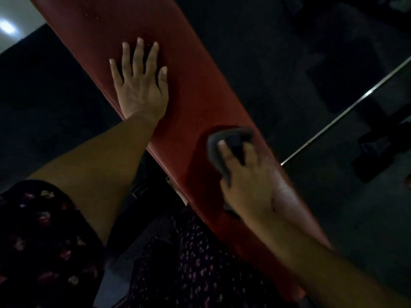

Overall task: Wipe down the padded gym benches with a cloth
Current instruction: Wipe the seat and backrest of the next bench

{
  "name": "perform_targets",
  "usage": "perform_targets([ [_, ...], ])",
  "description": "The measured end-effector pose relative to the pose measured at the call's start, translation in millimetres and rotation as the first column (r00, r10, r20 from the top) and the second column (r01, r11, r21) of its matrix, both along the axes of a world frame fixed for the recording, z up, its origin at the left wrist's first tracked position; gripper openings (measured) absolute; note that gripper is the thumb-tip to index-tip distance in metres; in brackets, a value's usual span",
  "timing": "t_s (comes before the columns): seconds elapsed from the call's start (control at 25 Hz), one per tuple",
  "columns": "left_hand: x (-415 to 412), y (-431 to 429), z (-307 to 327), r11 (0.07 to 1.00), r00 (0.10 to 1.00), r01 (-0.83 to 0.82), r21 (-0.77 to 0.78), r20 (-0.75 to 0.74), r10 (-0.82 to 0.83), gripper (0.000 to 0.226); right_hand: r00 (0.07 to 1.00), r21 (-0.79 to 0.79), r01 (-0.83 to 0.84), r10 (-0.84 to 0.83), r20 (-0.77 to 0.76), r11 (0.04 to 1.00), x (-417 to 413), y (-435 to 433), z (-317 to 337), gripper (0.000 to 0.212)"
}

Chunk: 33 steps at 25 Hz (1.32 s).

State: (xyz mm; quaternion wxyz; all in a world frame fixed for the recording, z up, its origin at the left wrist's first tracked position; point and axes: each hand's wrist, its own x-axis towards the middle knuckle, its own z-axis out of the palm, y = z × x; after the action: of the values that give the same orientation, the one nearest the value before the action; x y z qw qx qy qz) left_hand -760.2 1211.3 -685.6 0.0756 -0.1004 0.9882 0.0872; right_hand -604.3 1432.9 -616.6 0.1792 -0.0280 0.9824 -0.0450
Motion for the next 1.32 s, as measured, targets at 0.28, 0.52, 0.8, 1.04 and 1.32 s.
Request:
perform_targets([
  [0.28,-0.1,-4.2,4.6,0.999,1.000,-0.006,0.038,-0.009,0.006,0.057,0.726,-0.115,-0.685,0.687,-0.021,0.720,-24.6,-57.5,-4.4,0.070],
  [0.52,-0.1,-5.4,4.2,0.998,0.999,0.013,0.069,-0.034,-0.010,0.056,0.742,0.154,-0.631,0.650,-0.166,0.760,-98.3,67.5,-10.0,0.076],
  [0.8,-2.6,-3.4,4.2,0.996,0.998,0.039,0.076,-0.057,-0.035,0.056,0.952,0.043,-0.213,0.217,-0.218,0.976,-77.2,51.9,-11.3,0.073],
  [1.04,-1.6,0.3,1.4,0.996,0.995,0.073,0.049,-0.071,-0.070,0.055,0.723,-0.148,-0.691,0.682,-0.114,0.708,-67.4,-45.8,-12.7,0.081],
  [1.32,-33.4,-89.8,-4.4,0.966,0.909,0.257,-0.001,-0.341,-0.242,0.048,0.561,-0.146,-0.826,0.816,-0.137,0.544,-95.2,-28.3,-22.0,0.067],
])
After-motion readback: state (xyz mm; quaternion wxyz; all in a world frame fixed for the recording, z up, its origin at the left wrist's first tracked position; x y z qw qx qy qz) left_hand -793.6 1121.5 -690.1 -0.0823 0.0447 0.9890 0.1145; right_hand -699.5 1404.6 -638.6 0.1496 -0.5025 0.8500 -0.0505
